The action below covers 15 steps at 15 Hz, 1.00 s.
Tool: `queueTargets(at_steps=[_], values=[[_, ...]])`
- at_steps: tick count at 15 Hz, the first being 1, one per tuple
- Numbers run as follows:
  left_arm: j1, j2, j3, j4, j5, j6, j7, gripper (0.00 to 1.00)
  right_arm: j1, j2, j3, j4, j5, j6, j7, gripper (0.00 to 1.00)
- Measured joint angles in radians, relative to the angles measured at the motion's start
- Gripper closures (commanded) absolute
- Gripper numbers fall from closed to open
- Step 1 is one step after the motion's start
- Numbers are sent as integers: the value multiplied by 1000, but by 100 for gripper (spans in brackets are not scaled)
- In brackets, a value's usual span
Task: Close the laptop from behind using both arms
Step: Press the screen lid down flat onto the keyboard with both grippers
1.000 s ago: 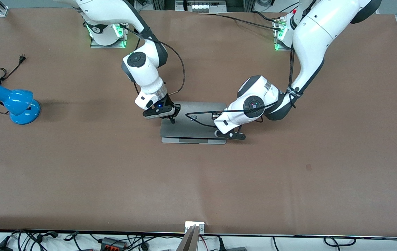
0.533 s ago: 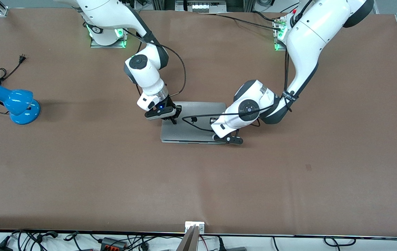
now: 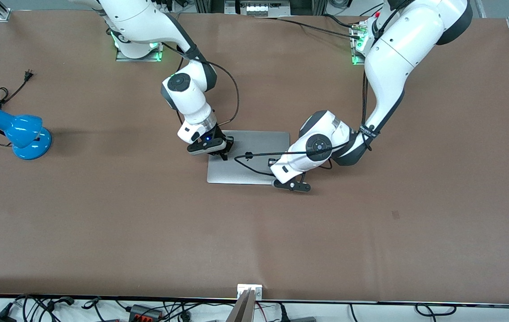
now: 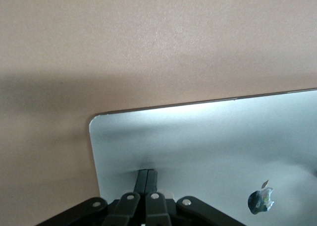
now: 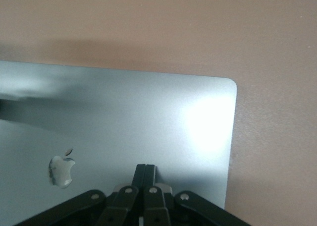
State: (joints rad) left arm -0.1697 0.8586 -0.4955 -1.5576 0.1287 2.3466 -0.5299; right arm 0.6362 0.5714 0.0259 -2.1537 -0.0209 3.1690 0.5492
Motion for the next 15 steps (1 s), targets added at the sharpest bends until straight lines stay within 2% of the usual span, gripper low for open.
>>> queueTargets(at_steps=[11,13,15], values=[[0,4,2,10,12,1,0,100,0,0,0,5,0,-7,-5,100],[4,4,6,14,14,2,0,100,0,-2,0,28,-2,-66,-6,100],[10,3,6,19,17,0,0,100,0,-9,0,89,-2,-208,-7,100]])
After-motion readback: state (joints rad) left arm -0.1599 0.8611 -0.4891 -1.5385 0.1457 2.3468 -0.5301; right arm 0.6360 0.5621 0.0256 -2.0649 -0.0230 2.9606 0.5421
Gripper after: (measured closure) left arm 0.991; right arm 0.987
